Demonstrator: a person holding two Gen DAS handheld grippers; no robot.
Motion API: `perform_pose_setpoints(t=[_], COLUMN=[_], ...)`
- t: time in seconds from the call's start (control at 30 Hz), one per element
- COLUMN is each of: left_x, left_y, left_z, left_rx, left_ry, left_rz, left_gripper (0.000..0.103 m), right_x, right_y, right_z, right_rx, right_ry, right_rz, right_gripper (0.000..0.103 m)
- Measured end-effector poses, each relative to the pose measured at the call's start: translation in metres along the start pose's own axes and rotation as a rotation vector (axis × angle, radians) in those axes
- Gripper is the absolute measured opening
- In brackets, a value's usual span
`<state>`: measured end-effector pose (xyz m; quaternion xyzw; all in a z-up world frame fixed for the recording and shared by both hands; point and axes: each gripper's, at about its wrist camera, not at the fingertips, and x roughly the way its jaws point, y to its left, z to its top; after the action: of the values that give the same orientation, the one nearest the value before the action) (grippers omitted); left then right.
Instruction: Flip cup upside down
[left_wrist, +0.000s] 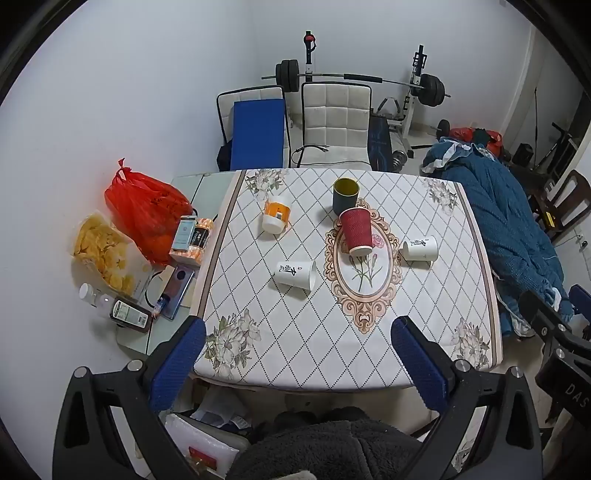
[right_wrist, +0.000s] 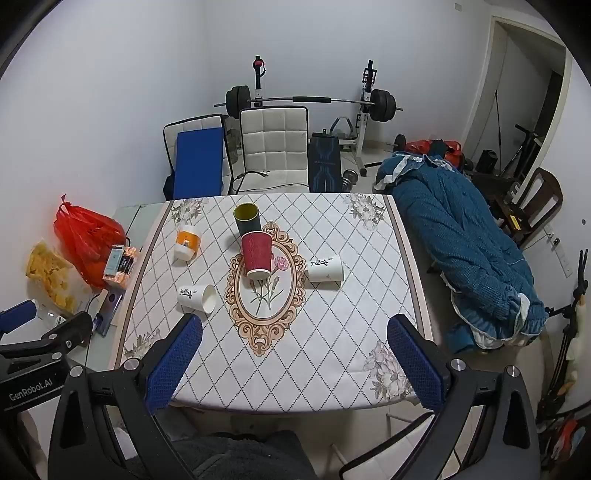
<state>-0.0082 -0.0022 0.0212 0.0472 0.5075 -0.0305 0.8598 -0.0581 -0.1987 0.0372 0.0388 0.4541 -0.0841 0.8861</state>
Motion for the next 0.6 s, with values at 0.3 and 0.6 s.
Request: perform_pose_setpoints(t=[0.3,0.6], left_x=[-0.0012,-0.0038], left_y=[0.0004,0.0019], left_z=[-0.0018,-0.0045], left_rx=[-0.001,-0.002], left_ry=[-0.003,-0.008], left_rz=[0.001,0.001], left_gripper=[0.103,0.103], right_x=[-0.003,-0.005], right_y=[0.0008,0.0018], right_z=[-0.0007,0.0007], right_rx=[0.003,0.003], right_ry=[0.0,-0.001], right_rz=[0.007,0.007], right_gripper=[0.102,0.102])
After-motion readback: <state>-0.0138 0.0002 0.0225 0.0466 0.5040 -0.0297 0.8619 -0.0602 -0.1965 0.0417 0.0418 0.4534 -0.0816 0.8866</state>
